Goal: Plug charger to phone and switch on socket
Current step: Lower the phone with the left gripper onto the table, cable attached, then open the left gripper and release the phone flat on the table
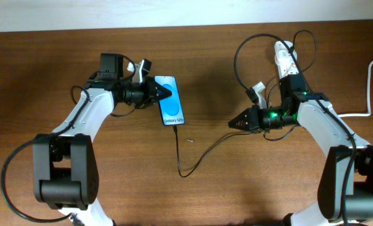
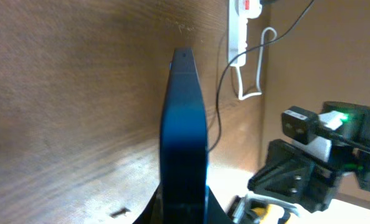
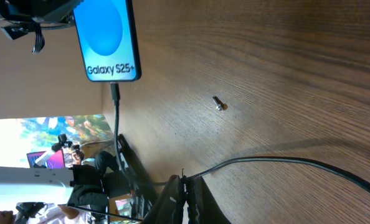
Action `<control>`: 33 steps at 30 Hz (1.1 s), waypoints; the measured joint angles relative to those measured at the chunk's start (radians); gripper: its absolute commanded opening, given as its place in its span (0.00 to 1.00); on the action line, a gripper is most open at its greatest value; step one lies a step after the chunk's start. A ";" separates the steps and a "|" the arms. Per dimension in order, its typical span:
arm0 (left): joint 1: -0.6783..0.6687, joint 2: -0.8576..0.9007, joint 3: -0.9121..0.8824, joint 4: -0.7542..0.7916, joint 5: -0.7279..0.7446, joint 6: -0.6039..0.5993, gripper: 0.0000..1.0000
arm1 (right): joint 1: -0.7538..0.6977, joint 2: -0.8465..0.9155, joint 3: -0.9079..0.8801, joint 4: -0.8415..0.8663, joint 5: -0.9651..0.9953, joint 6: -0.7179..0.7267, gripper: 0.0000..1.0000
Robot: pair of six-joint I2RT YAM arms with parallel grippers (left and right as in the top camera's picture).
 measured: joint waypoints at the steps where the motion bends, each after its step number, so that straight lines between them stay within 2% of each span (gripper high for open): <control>1: 0.000 0.000 0.000 0.005 -0.010 0.008 0.01 | 0.000 0.000 0.000 0.000 0.000 0.000 0.04; 7: 0.000 0.019 0.000 0.022 -0.056 0.029 0.01 | 0.000 0.000 0.000 -0.010 0.003 0.000 0.04; 14: 0.000 0.147 0.000 0.038 -0.067 0.030 0.04 | 0.000 0.000 0.000 -0.016 0.003 0.000 0.04; 22: -0.005 0.152 0.000 0.041 -0.090 0.033 0.07 | 0.000 0.000 0.000 -0.016 0.004 0.000 0.04; 33: -0.064 0.194 0.000 0.034 -0.178 0.021 0.06 | 0.000 0.000 0.000 -0.019 0.003 0.000 0.04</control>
